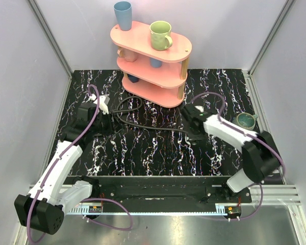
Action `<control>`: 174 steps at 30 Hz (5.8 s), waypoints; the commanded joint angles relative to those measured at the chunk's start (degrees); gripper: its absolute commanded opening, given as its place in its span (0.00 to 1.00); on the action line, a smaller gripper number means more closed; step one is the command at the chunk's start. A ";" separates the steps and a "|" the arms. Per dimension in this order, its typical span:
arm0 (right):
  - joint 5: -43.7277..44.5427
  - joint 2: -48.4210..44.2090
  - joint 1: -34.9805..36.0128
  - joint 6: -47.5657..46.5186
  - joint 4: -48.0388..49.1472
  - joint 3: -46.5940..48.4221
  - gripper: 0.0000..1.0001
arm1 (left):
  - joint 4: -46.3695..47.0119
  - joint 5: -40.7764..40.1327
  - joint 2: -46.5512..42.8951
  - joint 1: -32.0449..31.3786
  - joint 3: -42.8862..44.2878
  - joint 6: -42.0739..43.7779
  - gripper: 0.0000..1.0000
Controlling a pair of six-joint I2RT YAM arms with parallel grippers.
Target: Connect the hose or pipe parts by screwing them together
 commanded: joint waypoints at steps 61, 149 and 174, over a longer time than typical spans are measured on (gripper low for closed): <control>-48.11 7.80 21.81 -48.03 59.25 -7.04 0.56 | 0.87 6.02 4.83 8.48 1.36 -3.28 0.00; -34.58 -2.39 21.02 -34.06 126.43 -32.00 0.00 | 21.06 17.82 14.06 -2.50 -10.19 -18.16 0.00; -43.55 -24.81 16.71 -43.05 100.20 -40.87 0.00 | 4.92 31.77 -9.41 -3.38 -2.25 -10.40 0.00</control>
